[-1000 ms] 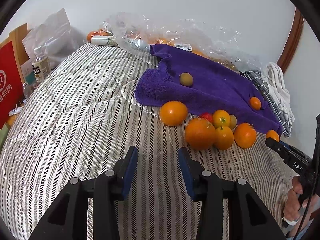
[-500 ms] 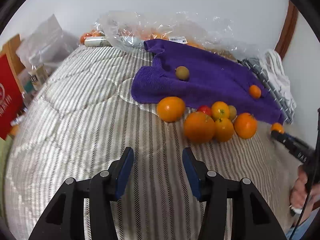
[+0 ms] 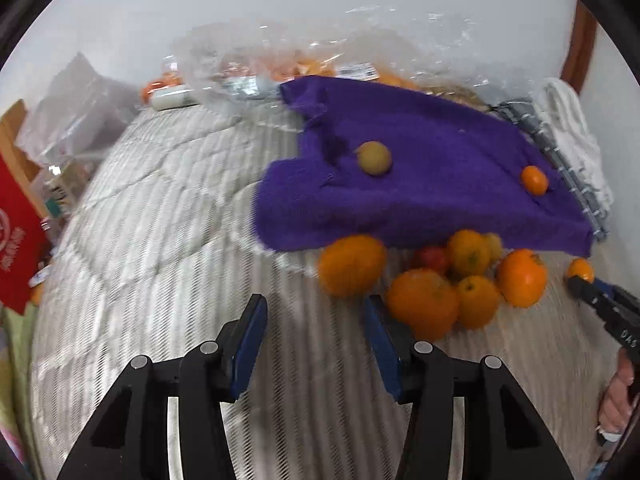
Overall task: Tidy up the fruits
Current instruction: 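Grasp another orange with the right tool while the left tool grasps a large orange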
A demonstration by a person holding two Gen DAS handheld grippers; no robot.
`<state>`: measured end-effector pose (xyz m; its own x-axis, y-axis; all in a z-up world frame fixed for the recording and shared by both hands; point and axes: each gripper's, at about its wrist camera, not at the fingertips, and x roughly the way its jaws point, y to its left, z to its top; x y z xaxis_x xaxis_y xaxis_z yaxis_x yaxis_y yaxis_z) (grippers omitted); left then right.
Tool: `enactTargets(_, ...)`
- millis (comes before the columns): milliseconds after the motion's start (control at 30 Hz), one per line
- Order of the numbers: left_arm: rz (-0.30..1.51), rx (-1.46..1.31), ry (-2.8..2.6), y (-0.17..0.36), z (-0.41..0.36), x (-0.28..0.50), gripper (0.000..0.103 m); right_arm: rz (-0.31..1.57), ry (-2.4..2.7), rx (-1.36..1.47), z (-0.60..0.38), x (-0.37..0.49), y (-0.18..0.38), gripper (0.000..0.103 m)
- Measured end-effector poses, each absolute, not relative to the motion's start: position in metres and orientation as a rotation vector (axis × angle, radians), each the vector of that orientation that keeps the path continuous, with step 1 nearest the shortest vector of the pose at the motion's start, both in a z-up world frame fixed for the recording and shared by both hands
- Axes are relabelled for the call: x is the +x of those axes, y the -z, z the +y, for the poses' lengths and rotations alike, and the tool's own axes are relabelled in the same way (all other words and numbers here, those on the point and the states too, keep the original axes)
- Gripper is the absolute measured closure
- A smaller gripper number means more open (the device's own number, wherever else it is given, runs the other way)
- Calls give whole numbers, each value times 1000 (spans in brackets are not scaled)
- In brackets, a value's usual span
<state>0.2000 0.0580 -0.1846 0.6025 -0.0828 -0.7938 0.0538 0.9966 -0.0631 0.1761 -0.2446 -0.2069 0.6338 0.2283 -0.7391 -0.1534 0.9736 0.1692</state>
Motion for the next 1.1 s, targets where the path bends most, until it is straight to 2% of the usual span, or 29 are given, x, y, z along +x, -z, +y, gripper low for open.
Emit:
enactTargets(300, 852, -68, 122, 189, 45, 206, 56, 866, -233, 99, -246, 178, 209, 71)
enactTargets(400, 850, -119, 136, 190, 52, 207, 68, 866, -237, 90, -244, 178, 209, 71)
enactTargets(533, 818, -214, 146, 189, 65, 201, 68, 864, -236, 94, -244, 178, 209, 71)
enactTargets(700, 760, -208, 164, 183, 61, 188, 68, 860, -227, 105, -247, 177, 209, 71)
enactTargets(1100, 752, -212, 195, 183, 60, 182, 68, 859, -219, 91, -245, 176, 209, 71)
